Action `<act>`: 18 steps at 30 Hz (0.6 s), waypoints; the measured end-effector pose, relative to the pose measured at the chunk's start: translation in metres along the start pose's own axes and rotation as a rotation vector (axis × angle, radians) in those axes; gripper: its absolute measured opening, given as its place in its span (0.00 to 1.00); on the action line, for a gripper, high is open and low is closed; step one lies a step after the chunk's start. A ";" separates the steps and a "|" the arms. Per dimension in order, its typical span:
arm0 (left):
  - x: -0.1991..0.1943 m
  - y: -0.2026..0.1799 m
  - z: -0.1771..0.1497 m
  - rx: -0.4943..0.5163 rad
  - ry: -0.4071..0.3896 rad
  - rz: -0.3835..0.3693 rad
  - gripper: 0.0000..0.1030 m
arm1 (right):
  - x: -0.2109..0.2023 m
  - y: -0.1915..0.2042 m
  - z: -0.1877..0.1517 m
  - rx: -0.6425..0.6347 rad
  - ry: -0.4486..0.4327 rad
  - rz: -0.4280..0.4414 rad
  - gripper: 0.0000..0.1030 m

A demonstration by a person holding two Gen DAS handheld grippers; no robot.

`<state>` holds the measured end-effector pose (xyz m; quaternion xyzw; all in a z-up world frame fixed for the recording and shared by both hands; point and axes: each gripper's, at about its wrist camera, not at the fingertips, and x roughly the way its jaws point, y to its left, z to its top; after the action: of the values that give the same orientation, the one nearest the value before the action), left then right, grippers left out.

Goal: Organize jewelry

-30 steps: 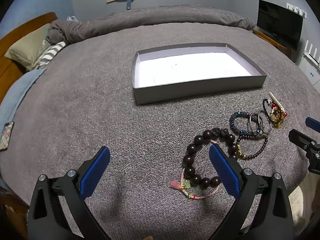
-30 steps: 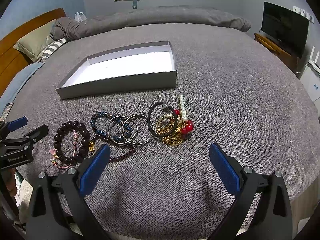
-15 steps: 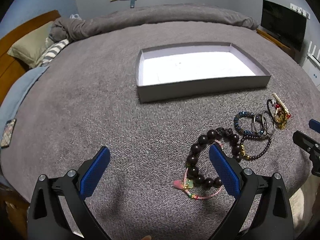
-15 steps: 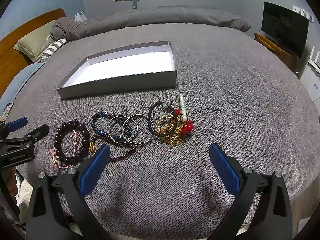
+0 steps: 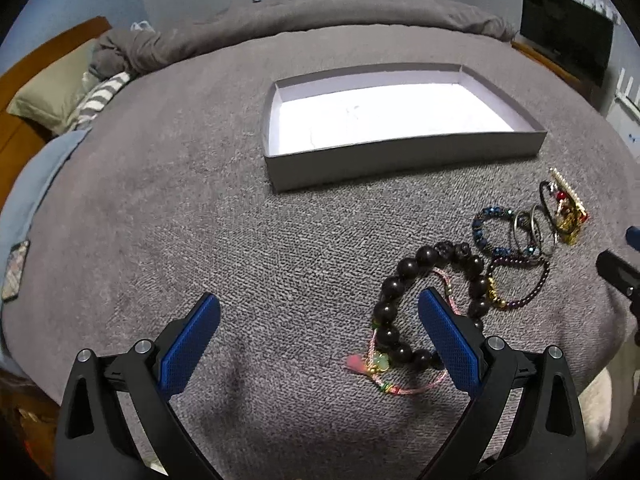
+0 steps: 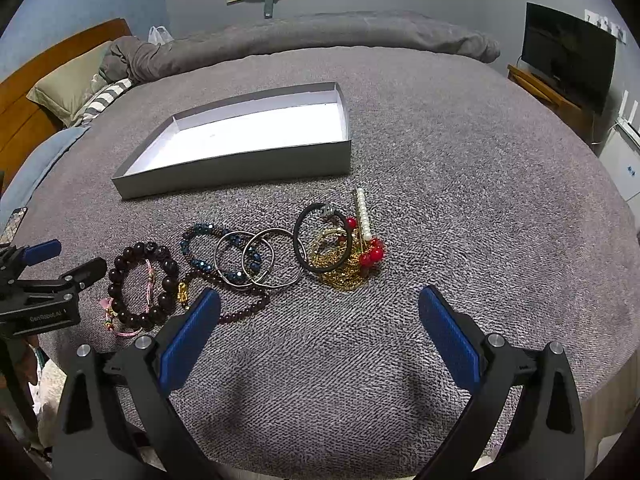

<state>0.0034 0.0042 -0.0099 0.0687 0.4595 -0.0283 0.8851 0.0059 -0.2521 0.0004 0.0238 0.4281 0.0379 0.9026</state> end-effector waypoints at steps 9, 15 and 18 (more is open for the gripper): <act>-0.002 0.001 0.002 -0.002 -0.015 0.005 0.97 | 0.000 0.001 -0.001 0.000 0.003 0.000 0.95; -0.005 0.000 0.002 0.004 -0.034 0.009 0.97 | 0.000 0.001 -0.001 0.002 0.004 -0.001 0.95; -0.006 0.000 0.002 0.003 -0.037 0.013 0.97 | -0.001 0.001 -0.001 0.000 0.003 -0.002 0.95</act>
<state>0.0017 0.0038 -0.0037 0.0722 0.4426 -0.0245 0.8935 0.0047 -0.2513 0.0002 0.0232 0.4293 0.0368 0.9021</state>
